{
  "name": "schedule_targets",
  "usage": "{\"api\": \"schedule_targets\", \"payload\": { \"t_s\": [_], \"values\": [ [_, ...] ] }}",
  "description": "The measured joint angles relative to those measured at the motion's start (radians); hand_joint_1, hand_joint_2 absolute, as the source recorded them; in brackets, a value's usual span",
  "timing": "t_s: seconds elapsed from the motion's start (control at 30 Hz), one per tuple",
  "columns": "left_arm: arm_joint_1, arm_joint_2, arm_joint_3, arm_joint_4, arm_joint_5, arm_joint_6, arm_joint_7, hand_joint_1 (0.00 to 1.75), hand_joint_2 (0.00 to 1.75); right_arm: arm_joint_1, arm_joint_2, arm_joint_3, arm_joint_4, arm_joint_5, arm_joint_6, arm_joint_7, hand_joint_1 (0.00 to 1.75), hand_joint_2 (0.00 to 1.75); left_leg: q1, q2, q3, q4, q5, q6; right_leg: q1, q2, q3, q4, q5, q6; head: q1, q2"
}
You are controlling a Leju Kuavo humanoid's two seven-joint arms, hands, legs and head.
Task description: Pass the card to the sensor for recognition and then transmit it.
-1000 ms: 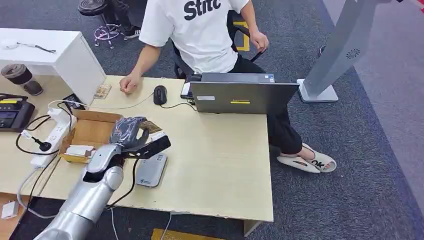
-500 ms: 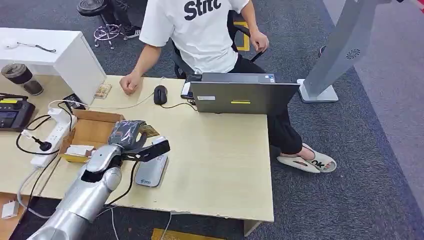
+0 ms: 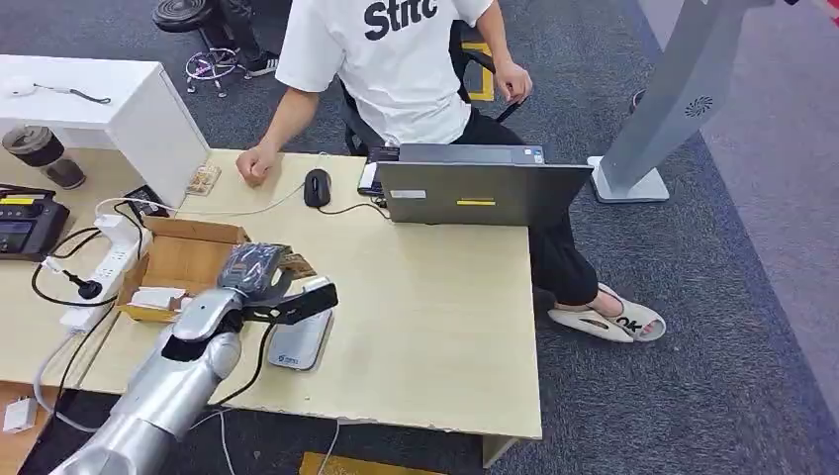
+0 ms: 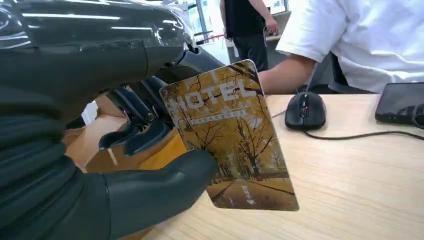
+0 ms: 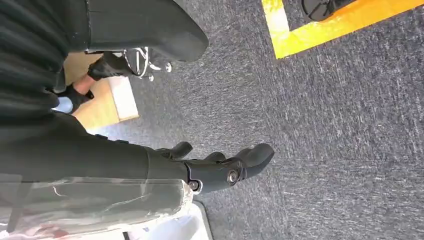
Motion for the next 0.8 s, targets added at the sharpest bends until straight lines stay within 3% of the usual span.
{"api": "schedule_targets", "payload": {
  "t_s": [0.23,0.5,0.8],
  "values": [
    [0.009,0.007,-0.029,-0.012,0.037,-0.021,-0.024,1.75,1.75,0.001,0.001,0.0,0.0,-0.015,0.0,0.0,0.0,1.75,0.0,0.0,0.0,0.0,0.0,0.0,0.0,0.0,0.0,0.0,0.0,0.0,0.0,0.0],
    [0.061,0.016,-0.084,-0.115,0.063,-0.032,-0.015,1.75,1.75,0.001,0.008,0.0,0.0,-0.03,-0.002,-0.004,0.0,1.75,0.0,0.0,-0.001,0.0,0.0,0.0,0.0,0.0,0.0,0.0,0.0,0.0,0.0,0.0],
    [0.117,0.048,-0.092,-0.21,0.058,-0.02,-0.01,1.75,1.75,0.002,0.01,0.0,0.0,-0.033,-0.003,-0.004,0.0,1.75,0.0,0.0,0.0,0.0,0.0,0.0,0.0,0.0,0.0,0.0,0.0,0.0,0.0,0.0]
  ]
}}
